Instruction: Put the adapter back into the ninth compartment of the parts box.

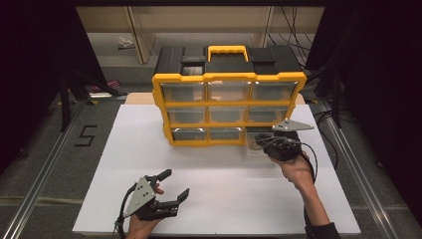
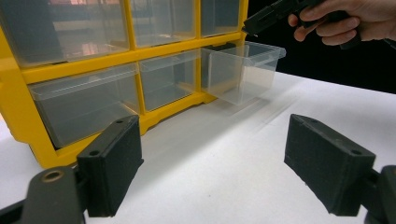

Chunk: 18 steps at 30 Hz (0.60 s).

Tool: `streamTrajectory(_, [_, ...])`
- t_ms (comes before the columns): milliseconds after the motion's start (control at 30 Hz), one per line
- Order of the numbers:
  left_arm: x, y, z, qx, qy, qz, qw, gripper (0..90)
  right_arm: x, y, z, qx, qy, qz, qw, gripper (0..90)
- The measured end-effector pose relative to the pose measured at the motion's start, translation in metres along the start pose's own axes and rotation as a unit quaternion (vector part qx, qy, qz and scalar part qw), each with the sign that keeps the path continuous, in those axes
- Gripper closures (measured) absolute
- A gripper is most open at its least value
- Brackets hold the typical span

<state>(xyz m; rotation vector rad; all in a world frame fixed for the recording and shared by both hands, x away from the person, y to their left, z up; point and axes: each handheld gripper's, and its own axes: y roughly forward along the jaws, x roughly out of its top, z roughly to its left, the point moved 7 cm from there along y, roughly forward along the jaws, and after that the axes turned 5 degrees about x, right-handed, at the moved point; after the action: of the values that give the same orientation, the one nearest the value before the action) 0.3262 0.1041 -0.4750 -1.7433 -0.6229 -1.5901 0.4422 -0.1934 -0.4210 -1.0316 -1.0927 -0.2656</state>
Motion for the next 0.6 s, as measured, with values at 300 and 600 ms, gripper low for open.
streamTrajectory(300, [0.0000,-0.0001,-0.0001,0.000,0.000,0.000,1.0000,18.7,-0.0044,0.0031,-0.0060,-0.007,0.006,0.007,0.9999,76.4])
streamTrajectory(600, [-0.0001,0.0002,-0.0001,0.000,0.000,0.001,1.0000,18.8,-0.0085,0.0060,-0.0111,-0.024,0.007,0.017,0.9995,76.3])
